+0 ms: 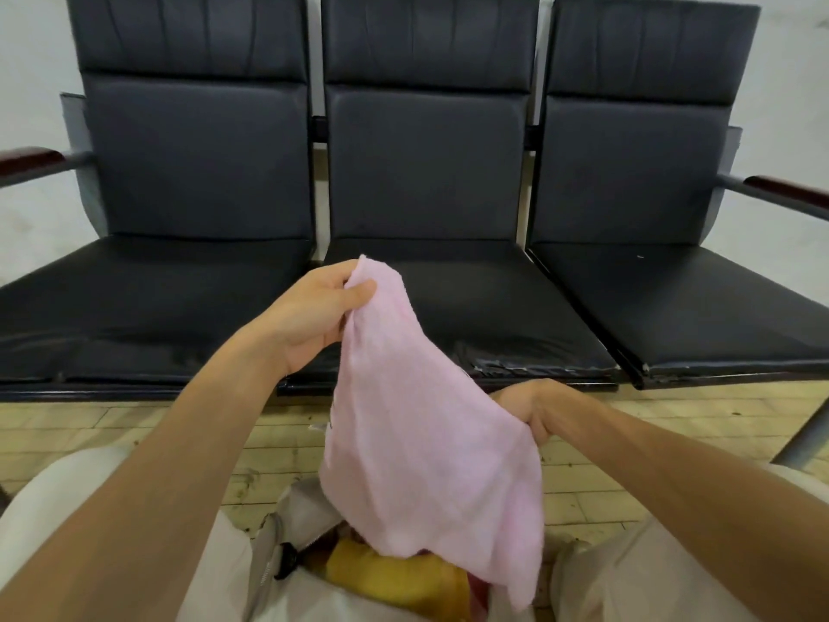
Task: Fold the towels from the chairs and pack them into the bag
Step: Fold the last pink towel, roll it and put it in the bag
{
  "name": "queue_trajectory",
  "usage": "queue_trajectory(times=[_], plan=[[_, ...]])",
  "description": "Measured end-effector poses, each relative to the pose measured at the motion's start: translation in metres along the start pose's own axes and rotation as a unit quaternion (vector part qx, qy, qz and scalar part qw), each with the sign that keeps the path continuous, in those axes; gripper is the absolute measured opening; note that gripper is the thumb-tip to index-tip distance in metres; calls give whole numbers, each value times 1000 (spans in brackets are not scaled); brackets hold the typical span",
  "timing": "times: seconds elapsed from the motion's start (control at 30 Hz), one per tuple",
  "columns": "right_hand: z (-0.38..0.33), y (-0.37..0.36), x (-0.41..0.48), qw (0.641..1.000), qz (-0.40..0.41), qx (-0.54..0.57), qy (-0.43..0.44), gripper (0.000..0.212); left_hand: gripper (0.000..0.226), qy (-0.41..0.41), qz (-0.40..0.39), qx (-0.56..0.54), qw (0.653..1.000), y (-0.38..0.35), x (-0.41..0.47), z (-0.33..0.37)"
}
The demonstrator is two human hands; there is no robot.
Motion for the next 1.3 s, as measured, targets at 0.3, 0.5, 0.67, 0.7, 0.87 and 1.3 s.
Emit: queue_trajectory(times=[0.3,0.5,0.67,0.7,0.87,1.3], plan=[[9,5,27,994,85,-51,-34,15,26,-6,50,-60,997,9,-6,-2],[1,-25,42,992,-100,-82,-13,33,20,-23,84,-119,989,8,-5,-1],[-21,-16,33,996,55,-34,67,11,24,-19,92,-115,989,15,-4,-2],[-26,-10,32,990,101,-23,98,11,26,-16,95,-110,989,17,-5,-2],[-36,8,26,968,210,46,128,29,26,1,151,-91,984,24,-8,-3],[-30,-51,97,979,68,193,-5,48,34,31,202,-216,955,25,-9,-6]])
Point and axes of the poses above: each hand's wrist, its own x-axis towards the middle knuckle, its own y-axis out of the back of the hand, z = x × y, the point moved 4 cm from there along x, towards the middle knuckle, and after that the axes turned 13 degrees about -y, right-handed, at the moved point
